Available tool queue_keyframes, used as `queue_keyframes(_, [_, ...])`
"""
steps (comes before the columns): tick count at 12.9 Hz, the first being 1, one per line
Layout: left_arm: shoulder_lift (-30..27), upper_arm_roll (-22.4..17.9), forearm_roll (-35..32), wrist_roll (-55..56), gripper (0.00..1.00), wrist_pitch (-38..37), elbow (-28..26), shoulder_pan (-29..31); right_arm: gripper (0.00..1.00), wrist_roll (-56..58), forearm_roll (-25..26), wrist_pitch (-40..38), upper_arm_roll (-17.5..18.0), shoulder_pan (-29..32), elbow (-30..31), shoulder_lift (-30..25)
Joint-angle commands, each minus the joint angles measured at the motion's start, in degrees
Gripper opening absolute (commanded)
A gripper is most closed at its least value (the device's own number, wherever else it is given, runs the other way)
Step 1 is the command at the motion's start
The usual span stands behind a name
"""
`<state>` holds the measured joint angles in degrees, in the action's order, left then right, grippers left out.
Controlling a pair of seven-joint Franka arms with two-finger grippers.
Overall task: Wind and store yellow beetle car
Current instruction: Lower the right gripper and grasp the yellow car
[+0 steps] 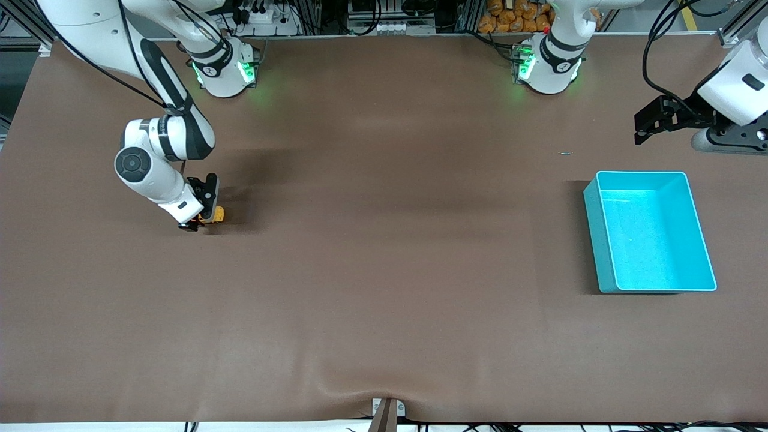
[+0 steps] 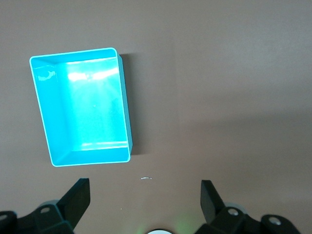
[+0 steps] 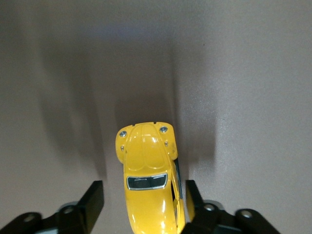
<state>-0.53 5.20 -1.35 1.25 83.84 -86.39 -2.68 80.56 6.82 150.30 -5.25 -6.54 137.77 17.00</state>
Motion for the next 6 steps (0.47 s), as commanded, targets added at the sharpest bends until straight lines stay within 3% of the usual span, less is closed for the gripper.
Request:
queue_keyframes(1, [0.01,0.16,1.0,0.77,1.0,-0.43,0.52,0.39,0.53,0.48,0.91,0.43,-0.03,-0.58,-0.04,0.4])
queue_keyframes(4, [0.01,0.16,0.92,0.77,1.0,-0.43,0.52,0.39,0.24,0.48,0.83,1.22,-0.11,-0.58,-0.04,0.92])
queue_keyframes(6, [0.01,0.16,1.0,0.77,1.0,-0.52,0.52,0.39,0.12,0.48,0.83,1.31,-0.11,-0.58,-0.04,1.19])
